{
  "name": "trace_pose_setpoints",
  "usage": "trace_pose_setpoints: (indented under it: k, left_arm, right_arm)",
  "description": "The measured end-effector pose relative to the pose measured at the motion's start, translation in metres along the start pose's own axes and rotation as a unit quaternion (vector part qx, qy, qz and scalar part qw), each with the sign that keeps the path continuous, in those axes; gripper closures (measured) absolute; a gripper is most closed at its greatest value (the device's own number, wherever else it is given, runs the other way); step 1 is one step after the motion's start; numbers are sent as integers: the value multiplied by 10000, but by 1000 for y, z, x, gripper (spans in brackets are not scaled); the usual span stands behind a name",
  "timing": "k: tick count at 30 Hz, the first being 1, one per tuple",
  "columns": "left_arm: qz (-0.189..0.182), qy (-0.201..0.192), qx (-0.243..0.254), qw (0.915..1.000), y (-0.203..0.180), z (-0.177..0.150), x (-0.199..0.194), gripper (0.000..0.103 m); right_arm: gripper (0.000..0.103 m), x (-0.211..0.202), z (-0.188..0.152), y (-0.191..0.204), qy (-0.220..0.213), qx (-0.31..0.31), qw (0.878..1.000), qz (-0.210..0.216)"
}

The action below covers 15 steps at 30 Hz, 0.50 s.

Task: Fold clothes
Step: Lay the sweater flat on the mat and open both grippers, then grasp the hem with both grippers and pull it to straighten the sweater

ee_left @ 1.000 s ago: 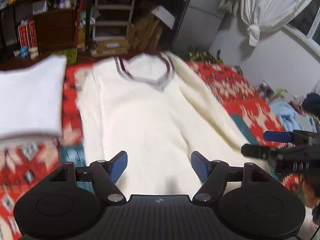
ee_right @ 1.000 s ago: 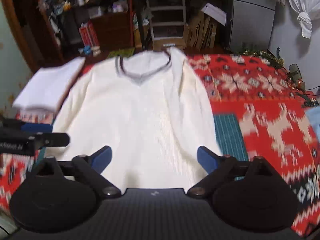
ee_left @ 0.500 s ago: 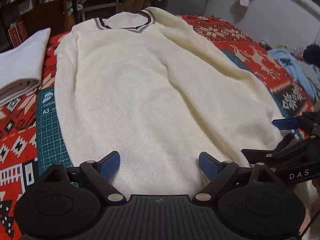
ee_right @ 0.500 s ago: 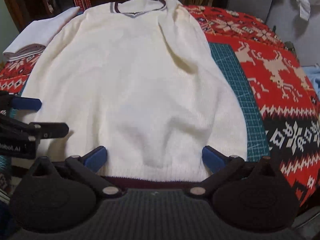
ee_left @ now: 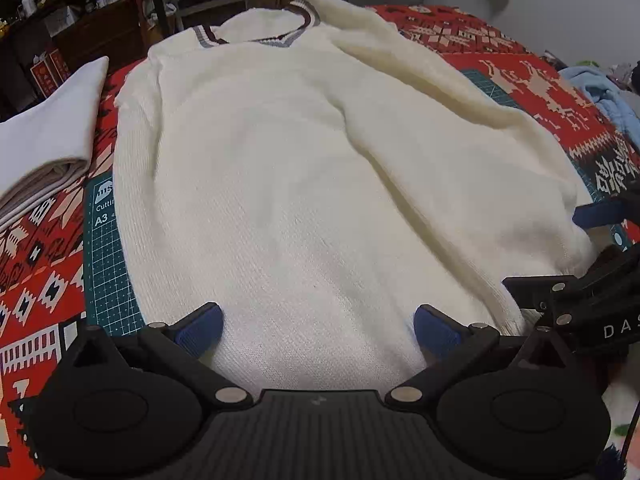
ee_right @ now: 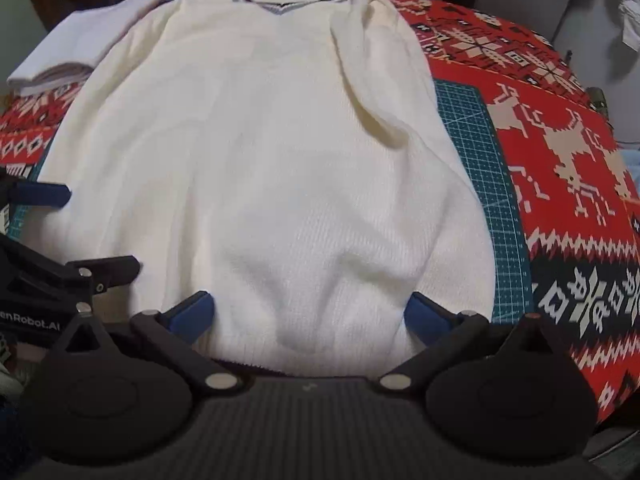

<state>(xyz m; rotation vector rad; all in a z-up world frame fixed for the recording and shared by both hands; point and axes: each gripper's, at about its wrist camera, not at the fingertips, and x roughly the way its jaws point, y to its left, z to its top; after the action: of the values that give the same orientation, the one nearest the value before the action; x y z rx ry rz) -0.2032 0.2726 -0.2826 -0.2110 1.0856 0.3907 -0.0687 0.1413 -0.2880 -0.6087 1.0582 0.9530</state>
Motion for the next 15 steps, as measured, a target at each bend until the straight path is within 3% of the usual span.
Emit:
trace_pose_setpoints:
  k: [6, 10, 12, 15]
  left_arm:
    - [0, 679, 58, 9977, -1, 20, 8, 0]
    - [135, 1027, -335, 9941, 3, 26, 11, 0]
    - [182, 947, -493, 9941, 5, 23, 10, 0]
    - [227, 482, -465, 9975, 3, 10, 4, 0]
  right_arm:
    - [0, 3, 21, -5, 625, -344, 9973, 180]
    - [0, 2, 31, -11, 892, -249, 9954, 229]
    - [0, 1, 29, -8, 827, -314, 9960, 98]
    - [0, -7, 18, -3, 411, -330, 9986, -67]
